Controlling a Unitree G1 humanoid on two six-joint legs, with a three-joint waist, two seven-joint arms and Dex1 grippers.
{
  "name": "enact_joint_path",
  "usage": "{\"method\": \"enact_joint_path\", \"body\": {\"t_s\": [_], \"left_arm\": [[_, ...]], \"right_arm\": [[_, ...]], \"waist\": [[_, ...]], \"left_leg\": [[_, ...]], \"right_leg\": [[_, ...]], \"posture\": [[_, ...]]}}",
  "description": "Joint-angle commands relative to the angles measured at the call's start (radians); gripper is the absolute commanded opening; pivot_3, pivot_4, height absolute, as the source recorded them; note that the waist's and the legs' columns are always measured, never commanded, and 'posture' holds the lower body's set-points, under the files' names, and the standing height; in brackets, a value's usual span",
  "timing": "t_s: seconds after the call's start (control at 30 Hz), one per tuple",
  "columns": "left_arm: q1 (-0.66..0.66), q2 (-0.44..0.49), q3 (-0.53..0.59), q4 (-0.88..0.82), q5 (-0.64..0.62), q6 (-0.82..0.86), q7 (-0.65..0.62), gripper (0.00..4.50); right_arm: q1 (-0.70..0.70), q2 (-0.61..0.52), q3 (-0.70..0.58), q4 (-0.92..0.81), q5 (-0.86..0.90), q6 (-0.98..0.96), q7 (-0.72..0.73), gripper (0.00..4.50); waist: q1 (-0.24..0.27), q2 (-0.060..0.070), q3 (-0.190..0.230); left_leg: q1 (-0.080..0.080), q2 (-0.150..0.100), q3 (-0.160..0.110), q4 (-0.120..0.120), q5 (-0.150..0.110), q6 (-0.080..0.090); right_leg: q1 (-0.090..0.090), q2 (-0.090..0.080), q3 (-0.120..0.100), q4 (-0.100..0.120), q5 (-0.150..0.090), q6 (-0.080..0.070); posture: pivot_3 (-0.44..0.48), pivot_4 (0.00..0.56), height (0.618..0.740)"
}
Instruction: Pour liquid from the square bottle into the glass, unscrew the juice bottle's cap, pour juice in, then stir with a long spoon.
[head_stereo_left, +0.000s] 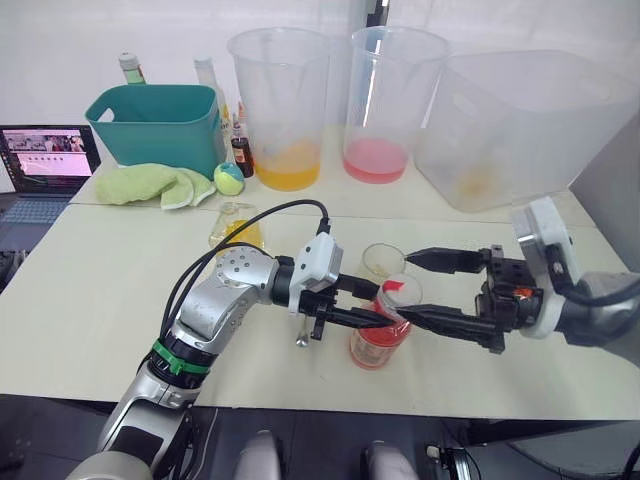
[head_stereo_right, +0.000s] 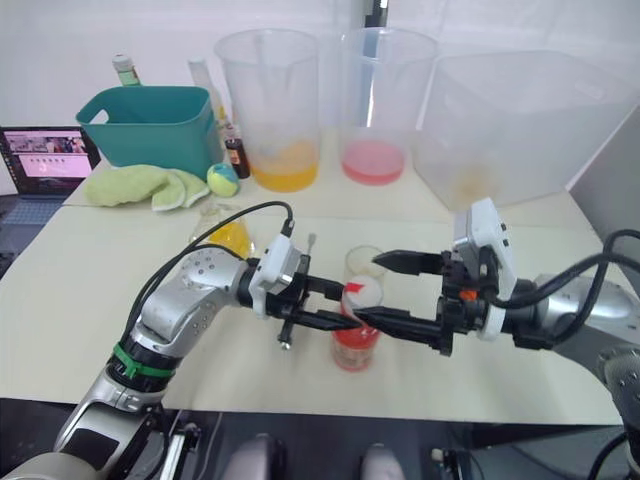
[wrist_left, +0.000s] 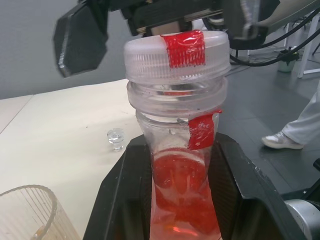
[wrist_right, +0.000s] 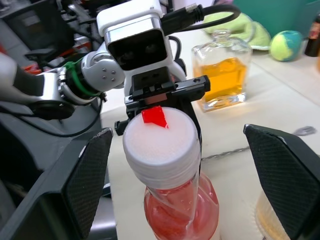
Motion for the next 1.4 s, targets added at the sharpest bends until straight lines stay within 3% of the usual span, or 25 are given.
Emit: {"method": "enact_joint_path", "body": {"t_s": [0.03,0.37,0.73,1.03,1.4], "left_arm": [[0.013,0.003,-0.029,0.01,0.019,0.005,-0.021,1.23],[0.02,0.003,-0.03,0.011,0.023,-0.001,-0.023,1.23],[0.02,0.004,-0.029,0.016,0.023,-0.006,-0.025,1.23],[0.018,0.007,-0.025,0.021,0.025,-0.007,-0.026,1.23],[0.017,0.011,-0.024,0.025,0.027,-0.009,-0.028,1.23]], "right_arm": [[0.06,0.024,-0.067,-0.109,0.064,-0.027,-0.136,4.44],[0.175,0.067,-0.061,-0.227,0.07,-0.087,-0.351,4.44],[0.166,0.058,-0.006,-0.217,0.069,-0.117,-0.378,4.44],[0.159,0.055,0.023,-0.209,0.057,-0.134,-0.368,1.7],[0.132,0.036,0.04,-0.17,0.025,-0.129,-0.288,1.7]], "waist": [[-0.001,0.0,0.0],[-0.002,0.0,0.0],[-0.002,0.0,0.0],[-0.002,0.0,0.0],[-0.004,0.0,0.0]], "left_leg": [[0.0,0.0,0.0,0.0,0.0,0.0],[0.0,0.0,-0.001,0.0,0.0,0.0],[0.0,0.0,-0.002,0.0,0.0,0.0],[-0.001,0.0,-0.002,0.0,0.0,0.0],[0.0,0.0,-0.003,0.0,0.0,0.0]], "right_leg": [[0.0,0.0,0.0,0.0,0.0,0.0],[0.001,0.0,0.0,-0.001,0.0,0.0],[0.001,0.001,0.0,-0.001,0.0,0.0],[0.001,0.001,0.0,-0.001,0.0,-0.001],[0.001,0.002,0.0,-0.001,-0.001,-0.001]], "posture": [[0.0,0.15,0.73],[0.0,0.15,0.73],[0.0,0.15,0.73],[0.0,0.15,0.73],[0.0,0.15,0.73]]}}
